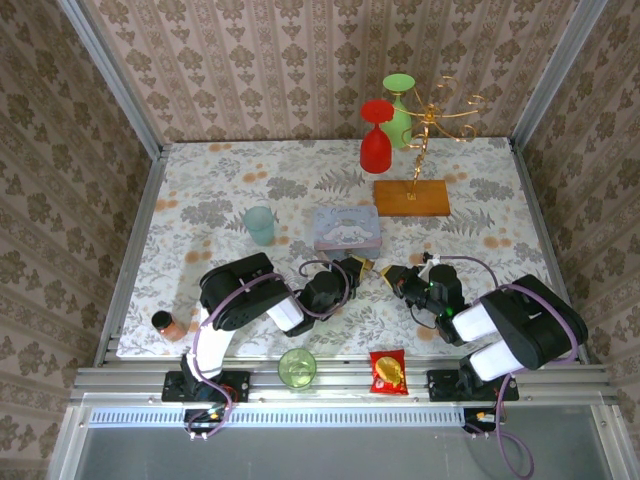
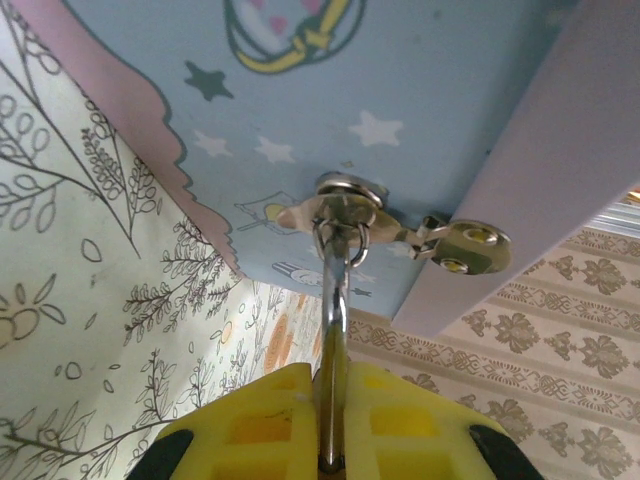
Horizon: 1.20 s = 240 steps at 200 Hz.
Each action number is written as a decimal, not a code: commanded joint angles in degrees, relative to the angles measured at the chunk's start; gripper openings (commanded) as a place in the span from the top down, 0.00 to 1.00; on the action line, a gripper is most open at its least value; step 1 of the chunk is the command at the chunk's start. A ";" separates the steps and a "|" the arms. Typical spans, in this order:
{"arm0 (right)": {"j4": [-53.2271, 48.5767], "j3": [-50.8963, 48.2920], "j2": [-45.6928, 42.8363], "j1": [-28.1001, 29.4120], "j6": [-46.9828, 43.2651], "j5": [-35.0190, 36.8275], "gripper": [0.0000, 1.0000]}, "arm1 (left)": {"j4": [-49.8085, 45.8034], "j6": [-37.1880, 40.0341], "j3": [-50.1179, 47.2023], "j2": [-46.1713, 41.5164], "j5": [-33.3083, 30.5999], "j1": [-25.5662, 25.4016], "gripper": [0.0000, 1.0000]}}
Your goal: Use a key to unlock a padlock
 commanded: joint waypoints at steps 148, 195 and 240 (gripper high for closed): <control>-0.19 0.39 -1.91 0.48 -1.71 2.66 1.00 | 1.30 -2.07 0.71 1.46 -0.72 -1.07 1.00; 5.64 -0.57 1.24 0.17 -0.76 2.40 1.00 | 1.27 -2.21 1.36 2.04 -0.50 -1.23 1.00; 3.71 -0.30 0.33 0.16 -1.67 1.94 1.00 | 1.32 -2.22 1.37 2.20 -0.72 -1.32 1.00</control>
